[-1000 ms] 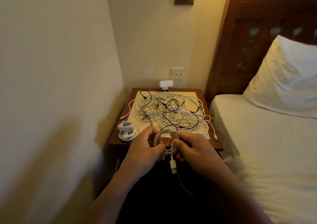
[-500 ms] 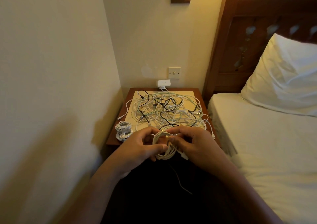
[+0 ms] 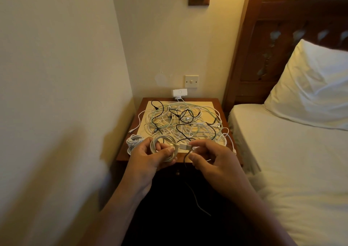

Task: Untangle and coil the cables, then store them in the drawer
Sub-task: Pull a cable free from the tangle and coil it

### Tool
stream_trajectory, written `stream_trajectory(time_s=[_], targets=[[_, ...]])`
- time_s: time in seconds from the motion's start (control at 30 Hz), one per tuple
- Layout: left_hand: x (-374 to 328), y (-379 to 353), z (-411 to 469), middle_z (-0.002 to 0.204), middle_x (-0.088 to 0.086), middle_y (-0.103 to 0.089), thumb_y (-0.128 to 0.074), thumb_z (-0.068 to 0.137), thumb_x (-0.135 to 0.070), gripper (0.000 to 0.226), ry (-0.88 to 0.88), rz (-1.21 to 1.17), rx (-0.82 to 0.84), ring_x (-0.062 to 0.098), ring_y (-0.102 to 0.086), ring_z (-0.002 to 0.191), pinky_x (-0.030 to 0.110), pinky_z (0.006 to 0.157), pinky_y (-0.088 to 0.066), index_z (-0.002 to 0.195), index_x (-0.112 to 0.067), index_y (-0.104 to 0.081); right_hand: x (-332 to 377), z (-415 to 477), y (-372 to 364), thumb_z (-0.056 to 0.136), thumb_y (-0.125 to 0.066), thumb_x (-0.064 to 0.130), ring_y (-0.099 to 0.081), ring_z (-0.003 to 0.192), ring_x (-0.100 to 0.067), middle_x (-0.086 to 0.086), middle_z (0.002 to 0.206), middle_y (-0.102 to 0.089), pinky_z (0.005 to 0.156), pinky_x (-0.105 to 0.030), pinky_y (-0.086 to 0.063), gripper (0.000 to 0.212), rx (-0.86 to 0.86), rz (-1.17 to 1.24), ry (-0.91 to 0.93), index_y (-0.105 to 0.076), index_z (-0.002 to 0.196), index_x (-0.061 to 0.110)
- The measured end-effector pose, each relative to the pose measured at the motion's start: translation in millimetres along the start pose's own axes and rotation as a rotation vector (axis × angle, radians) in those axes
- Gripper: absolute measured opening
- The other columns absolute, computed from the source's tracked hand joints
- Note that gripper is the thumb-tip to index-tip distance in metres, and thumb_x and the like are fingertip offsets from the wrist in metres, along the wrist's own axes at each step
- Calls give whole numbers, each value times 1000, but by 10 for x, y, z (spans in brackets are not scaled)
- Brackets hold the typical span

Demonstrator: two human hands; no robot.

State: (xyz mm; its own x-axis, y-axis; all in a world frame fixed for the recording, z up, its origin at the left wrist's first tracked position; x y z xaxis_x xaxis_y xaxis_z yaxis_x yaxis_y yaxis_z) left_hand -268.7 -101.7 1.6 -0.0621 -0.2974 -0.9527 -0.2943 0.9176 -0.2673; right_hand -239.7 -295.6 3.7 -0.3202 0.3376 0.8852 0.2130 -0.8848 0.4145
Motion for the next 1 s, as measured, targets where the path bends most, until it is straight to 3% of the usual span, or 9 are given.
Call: stream_trajectory(time_s=[0.13,0.23,0.37,0.5,0.6,0.7,0.87,1.0], targets=[[49,-28,-41,85,12,-72,-76,82,4,15,-12,34,31,27,-74,81,37,74,-61,91,-3,-67,45,25,-48,95,-72,31,-74,82,-11,8,93,-75,74,-33,-64,17,-29,118,10,-71,112,32],[74,-48,-39,88,16,-74,-76,80,2,15,20,-40,18,27,-75,81,33,70,-61,90,-3,-67,81,-16,-86,92,-75,23,-72,85,-6,14,88,-74,75,-25,-60,10,-81,14,122,-75,102,26],[101,-81,-21,92,19,-74,-72,78,3,27,136,-278,15,24,-75,78,28,65,-62,102,3,-61,74,-87,-160,92,-75,18,-67,91,-2,14,98,-69,75,-22,-57,11,-185,-230,397,-75,103,19],[110,-100,-40,100,21,-71,-73,79,-3,25,184,-305,65,27,-73,87,39,77,-64,101,-1,-62,21,-114,-207,92,-75,11,-64,93,-5,7,103,-64,76,-22,-55,9,-202,-311,463,-73,100,14],[84,-97,-58,95,18,-71,-70,90,-19,21,221,-234,77,31,-70,91,56,92,-58,105,-6,-65,-47,-111,-184,87,-78,4,-63,97,-5,7,105,-62,79,-14,-52,14,-195,-346,451,-75,95,15],[60,-97,-56,87,14,-71,-66,96,-27,17,197,-206,6,28,-70,84,59,97,-53,102,-11,-65,-62,-112,-175,85,-78,-1,-62,103,-2,9,109,-63,84,-4,-44,23,-153,-350,436,-78,93,20],[106,-100,-82,97,19,-73,-59,100,-28,26,86,-148,-31,30,-69,94,50,96,-55,82,-10,-60,-16,-133,-183,90,-74,3,-64,115,-7,17,111,-65,88,-18,-55,23,-115,-39,266,-74,92,26],[163,-159,-141,102,15,-76,-61,98,-31,23,15,-97,-20,25,-70,97,47,93,-53,93,-11,-72,71,-124,-171,99,-65,13,-70,103,-12,7,106,-71,81,-29,-58,12,-130,323,28,-67,103,24]])
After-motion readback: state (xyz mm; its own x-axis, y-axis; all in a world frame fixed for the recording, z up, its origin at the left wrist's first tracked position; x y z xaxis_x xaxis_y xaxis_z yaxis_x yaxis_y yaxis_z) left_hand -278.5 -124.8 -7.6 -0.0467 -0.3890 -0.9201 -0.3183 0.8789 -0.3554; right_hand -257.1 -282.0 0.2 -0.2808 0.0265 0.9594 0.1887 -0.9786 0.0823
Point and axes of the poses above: each hand's wrist, its own z-axis towards the middle knuckle, its own y-axis out of the back of the hand, x = y × z, the point moved 1 cm from there along z, towards the middle knuckle
